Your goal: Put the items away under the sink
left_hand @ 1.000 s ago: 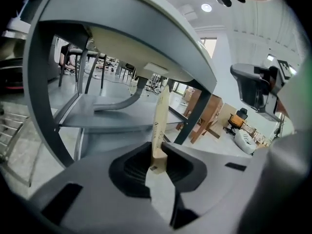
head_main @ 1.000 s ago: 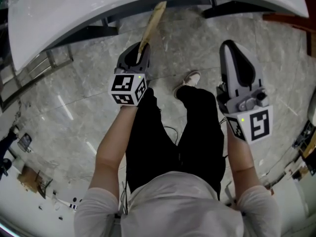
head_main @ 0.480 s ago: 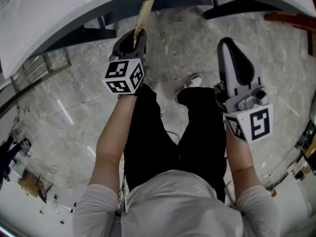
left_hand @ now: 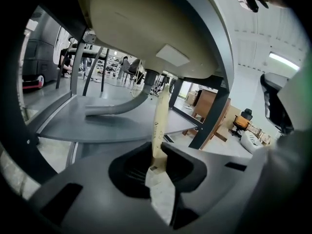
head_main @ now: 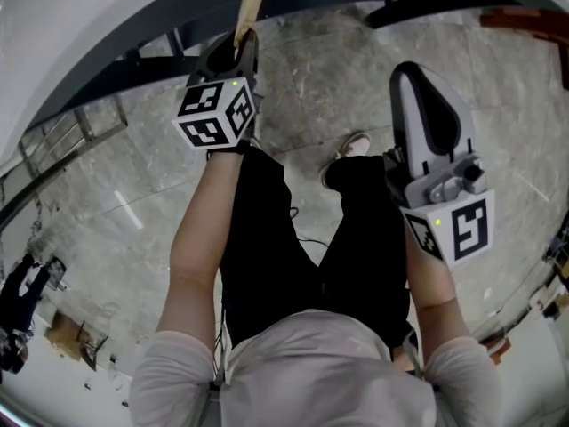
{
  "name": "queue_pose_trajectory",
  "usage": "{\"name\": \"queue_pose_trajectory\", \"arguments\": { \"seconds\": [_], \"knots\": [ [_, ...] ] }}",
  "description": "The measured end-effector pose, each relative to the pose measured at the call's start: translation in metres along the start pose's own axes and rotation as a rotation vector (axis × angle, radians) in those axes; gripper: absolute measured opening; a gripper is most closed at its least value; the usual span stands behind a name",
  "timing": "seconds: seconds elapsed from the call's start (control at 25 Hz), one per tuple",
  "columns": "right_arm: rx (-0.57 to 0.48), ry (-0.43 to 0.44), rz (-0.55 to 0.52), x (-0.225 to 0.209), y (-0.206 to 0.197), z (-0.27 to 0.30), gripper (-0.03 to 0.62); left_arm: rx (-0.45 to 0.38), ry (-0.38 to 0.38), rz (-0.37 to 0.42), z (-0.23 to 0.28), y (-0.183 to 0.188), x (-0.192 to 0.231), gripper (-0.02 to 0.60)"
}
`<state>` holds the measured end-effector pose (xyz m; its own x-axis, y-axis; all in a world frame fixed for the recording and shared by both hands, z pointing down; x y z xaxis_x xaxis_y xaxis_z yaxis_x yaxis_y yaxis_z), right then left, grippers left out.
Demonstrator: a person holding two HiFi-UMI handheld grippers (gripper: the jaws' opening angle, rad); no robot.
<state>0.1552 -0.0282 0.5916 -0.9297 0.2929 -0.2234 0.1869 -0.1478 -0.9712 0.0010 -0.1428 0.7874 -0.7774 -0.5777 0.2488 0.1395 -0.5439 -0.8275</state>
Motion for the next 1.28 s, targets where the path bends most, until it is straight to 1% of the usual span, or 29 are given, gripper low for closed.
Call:
{"name": "queue_pose_trajectory", "arguments": {
  "seconds": [0.16, 0.4, 0.64, 0.8, 0.88, 1.28],
  "knots": [
    [-0.005, -0.026, 0.012, -0.007, -0.004, -0.007, 0.041, 0.011, -0.008, -0.028, 0.019, 0.003, -0.004, 0.063],
    [-0.009, -0.046, 0.033, -0.020, -0.009, -0.014, 0.041, 0.015, 0.032, -0.030, 0.038, 0.006, -0.002, 0.063],
    [-0.015, -0.045, 0.040, -0.027, -0.015, -0.010, 0.041, 0.063, 0.010, -0.043, 0.065, 0.013, 0.000, 0.064],
    [-0.025, -0.051, 0.068, -0.033, -0.013, -0.008, 0.041, 0.072, -0.006, -0.097, 0.075, 0.017, -0.004, 0.066],
    [-0.025, -0.056, 0.059, -0.038, -0.013, -0.010, 0.041, 0.073, -0.008, -0.118, 0.079, 0.017, -0.002, 0.066],
    [0.008, -0.091, 0.091, -0.057, -0.012, -0.031, 0.041, 0.079, 0.084, -0.052, 0.087, 0.023, 0.004, 0.072]
  ]
}}
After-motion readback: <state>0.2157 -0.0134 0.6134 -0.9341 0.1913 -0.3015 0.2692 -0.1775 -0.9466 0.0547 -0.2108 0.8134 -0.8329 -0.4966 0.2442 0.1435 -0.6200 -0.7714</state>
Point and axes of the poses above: the fingertips, and each gripper's own axes: z forward along the fingers, x to its left, y out of its top, the point moved 1 cm from there along -z, backward along the fingers, and after that the axes turned 4 degrees about z, right-handed, at the moved point
